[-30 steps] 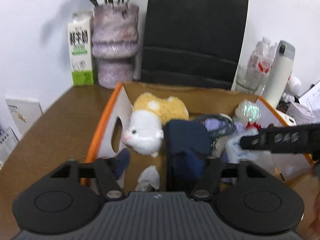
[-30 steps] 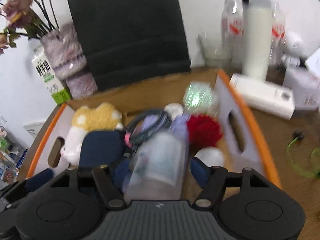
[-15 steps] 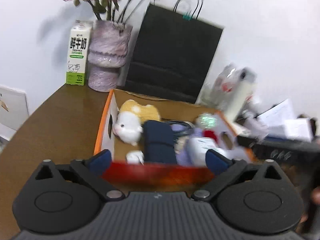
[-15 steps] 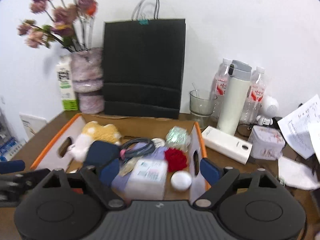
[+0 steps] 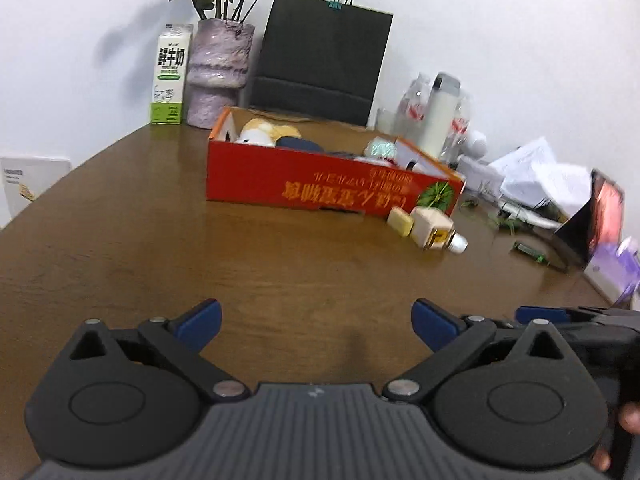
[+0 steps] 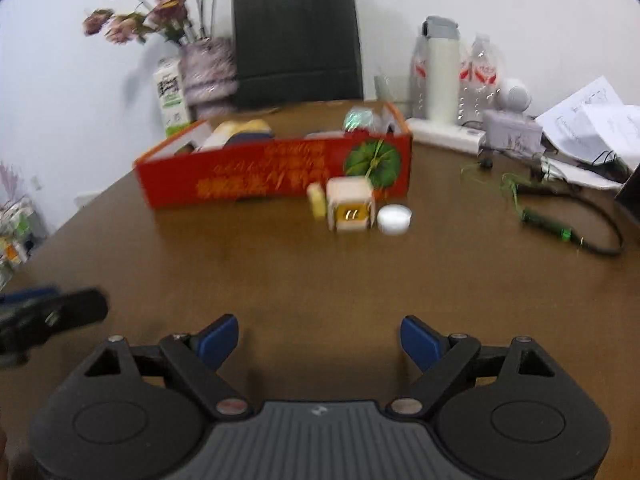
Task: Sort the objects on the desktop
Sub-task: 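Withdraw both tools from the box toward the remaining items, then grasp the beige cube charger with the right gripper while the left grasps the small yellow block, then carry the charger and yellow block over the red box and release both, then withdraw both tools from the box toward the last items, then grasp the small white cap with the right gripper while the left grasps the small orange item, then carry the cap and orange item over the red box and release both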
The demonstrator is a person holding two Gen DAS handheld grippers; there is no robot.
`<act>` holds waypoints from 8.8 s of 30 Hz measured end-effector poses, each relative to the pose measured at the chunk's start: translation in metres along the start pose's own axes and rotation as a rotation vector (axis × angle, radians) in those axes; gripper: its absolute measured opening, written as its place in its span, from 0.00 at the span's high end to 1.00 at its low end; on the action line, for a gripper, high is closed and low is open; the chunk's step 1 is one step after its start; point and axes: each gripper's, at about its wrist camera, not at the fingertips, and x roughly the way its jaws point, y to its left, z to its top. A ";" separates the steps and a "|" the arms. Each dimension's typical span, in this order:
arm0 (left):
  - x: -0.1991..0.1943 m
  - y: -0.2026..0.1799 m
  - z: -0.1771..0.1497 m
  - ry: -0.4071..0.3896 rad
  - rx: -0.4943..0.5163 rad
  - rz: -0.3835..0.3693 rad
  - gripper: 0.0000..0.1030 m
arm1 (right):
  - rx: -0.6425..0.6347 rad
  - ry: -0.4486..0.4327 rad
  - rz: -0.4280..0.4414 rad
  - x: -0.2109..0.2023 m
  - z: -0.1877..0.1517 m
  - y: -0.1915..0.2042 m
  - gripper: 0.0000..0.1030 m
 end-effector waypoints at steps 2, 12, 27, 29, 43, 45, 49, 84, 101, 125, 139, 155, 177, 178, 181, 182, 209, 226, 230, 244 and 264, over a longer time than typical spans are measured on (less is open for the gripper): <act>0.002 -0.003 -0.007 0.011 -0.001 -0.001 0.00 | -0.019 -0.034 -0.015 -0.009 -0.009 0.004 0.15; 0.012 -0.004 -0.017 0.061 -0.014 0.051 0.00 | -0.011 -0.106 0.013 -0.020 -0.016 0.002 0.12; 0.018 -0.012 -0.017 0.095 0.033 0.042 0.00 | 0.122 -0.104 0.048 -0.015 -0.015 -0.017 0.12; 0.017 -0.011 -0.016 0.093 0.028 0.039 0.00 | 0.119 -0.103 0.038 -0.016 -0.014 -0.017 0.12; 0.081 -0.045 0.044 0.038 0.122 -0.093 0.01 | -0.104 -0.053 -0.072 0.047 0.059 -0.036 0.34; 0.094 -0.054 0.056 0.043 0.129 -0.115 0.02 | -0.115 -0.042 -0.088 0.061 0.070 -0.038 0.39; 0.113 -0.056 0.076 -0.016 0.109 -0.097 0.08 | -0.101 -0.042 -0.014 0.076 0.087 -0.040 0.44; 0.076 -0.033 0.050 0.089 0.058 -0.039 0.88 | -0.062 -0.081 0.215 0.050 0.069 -0.031 0.64; 0.012 -0.004 -0.010 0.122 0.125 0.004 0.77 | -0.213 0.022 0.025 -0.018 -0.024 0.060 0.37; -0.004 0.025 0.079 -0.102 -0.033 -0.024 0.88 | -0.100 -0.151 0.053 -0.035 0.076 0.020 0.63; 0.200 0.049 0.199 0.148 0.041 0.137 0.88 | -0.096 0.148 0.062 0.172 0.226 0.042 0.63; 0.181 0.059 0.216 0.112 -0.012 0.089 0.34 | -0.084 0.032 -0.057 0.157 0.250 0.022 0.20; -0.018 0.005 -0.013 -0.054 0.060 0.146 0.00 | -0.098 -0.044 0.049 -0.020 -0.011 0.015 0.16; -0.021 0.006 -0.017 -0.068 0.062 0.143 0.00 | -0.086 -0.046 0.058 -0.025 -0.015 0.015 0.16; -0.022 0.009 -0.022 -0.064 0.051 0.144 0.00 | -0.059 -0.081 0.093 -0.035 -0.027 0.013 0.11; -0.020 0.011 -0.021 -0.053 0.036 0.141 0.00 | -0.059 -0.092 0.086 -0.036 -0.028 0.011 0.10; 0.100 -0.082 0.059 0.085 0.121 -0.115 0.28 | -0.043 -0.072 -0.087 0.071 0.079 -0.086 0.53; 0.197 -0.127 0.074 0.145 0.056 -0.150 0.46 | 0.024 -0.001 0.000 0.095 0.083 -0.125 0.74; 0.208 -0.136 0.078 0.182 0.074 -0.178 0.86 | 0.068 -0.057 -0.041 0.084 0.085 -0.137 0.74; 0.095 -0.055 0.044 0.094 0.031 0.011 0.87 | -0.009 -0.077 0.009 0.083 0.081 -0.108 0.74; -0.009 0.009 0.003 0.022 -0.026 0.006 0.86 | -0.038 -0.147 0.147 -0.026 0.011 0.041 0.74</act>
